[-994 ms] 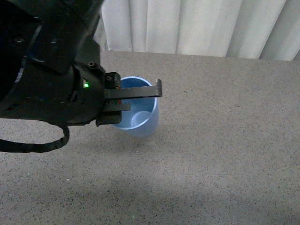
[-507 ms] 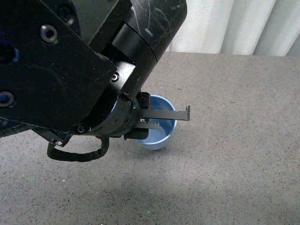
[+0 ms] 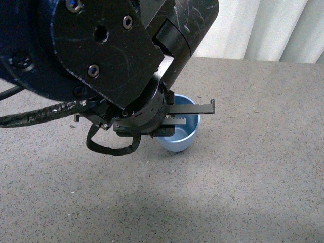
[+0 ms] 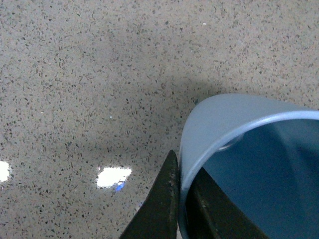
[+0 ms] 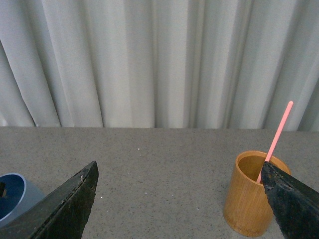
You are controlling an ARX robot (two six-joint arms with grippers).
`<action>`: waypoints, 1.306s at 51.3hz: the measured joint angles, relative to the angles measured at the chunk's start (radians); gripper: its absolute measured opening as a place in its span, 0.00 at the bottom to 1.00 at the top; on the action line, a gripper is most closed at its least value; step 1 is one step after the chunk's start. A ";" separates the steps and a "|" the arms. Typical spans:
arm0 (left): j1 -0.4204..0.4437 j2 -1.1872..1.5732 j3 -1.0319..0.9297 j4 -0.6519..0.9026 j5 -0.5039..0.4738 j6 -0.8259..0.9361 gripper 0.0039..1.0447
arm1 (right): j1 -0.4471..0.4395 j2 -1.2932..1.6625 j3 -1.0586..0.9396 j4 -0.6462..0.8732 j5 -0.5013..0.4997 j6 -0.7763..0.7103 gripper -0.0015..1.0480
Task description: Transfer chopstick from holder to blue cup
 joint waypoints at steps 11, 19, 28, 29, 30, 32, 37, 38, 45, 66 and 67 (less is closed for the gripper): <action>0.005 0.029 0.048 -0.019 -0.006 -0.006 0.03 | 0.000 0.000 0.000 0.000 0.000 0.000 0.91; 0.005 0.043 0.069 -0.027 -0.014 -0.006 0.03 | 0.000 0.000 0.000 0.000 0.000 0.000 0.91; 0.005 0.055 0.089 -0.032 -0.018 -0.004 0.03 | 0.000 0.000 0.000 0.000 0.000 0.000 0.91; 0.005 0.056 0.089 -0.032 -0.018 -0.003 0.03 | 0.000 0.000 0.000 0.000 0.000 0.000 0.91; 0.005 0.056 0.090 -0.032 -0.018 -0.004 0.03 | 0.000 0.000 0.000 0.000 0.000 0.000 0.91; 0.005 0.057 0.091 -0.032 -0.018 -0.003 0.03 | 0.000 0.000 0.000 0.000 0.000 0.000 0.91; 0.005 0.057 0.091 -0.032 -0.018 -0.001 0.08 | 0.000 0.000 0.000 0.000 0.000 0.000 0.91; 0.005 0.057 0.091 -0.032 -0.018 -0.001 0.09 | 0.000 0.000 0.000 0.000 0.000 0.000 0.91; 0.005 0.061 0.091 -0.036 -0.018 0.006 0.35 | 0.000 0.000 0.000 0.000 0.000 0.000 0.91; 0.008 0.050 0.111 -0.061 -0.022 0.019 0.94 | 0.000 0.000 0.000 0.000 0.000 0.000 0.91; 0.008 0.048 0.111 -0.062 -0.022 0.019 0.95 | 0.000 0.000 0.000 0.000 0.000 0.000 0.91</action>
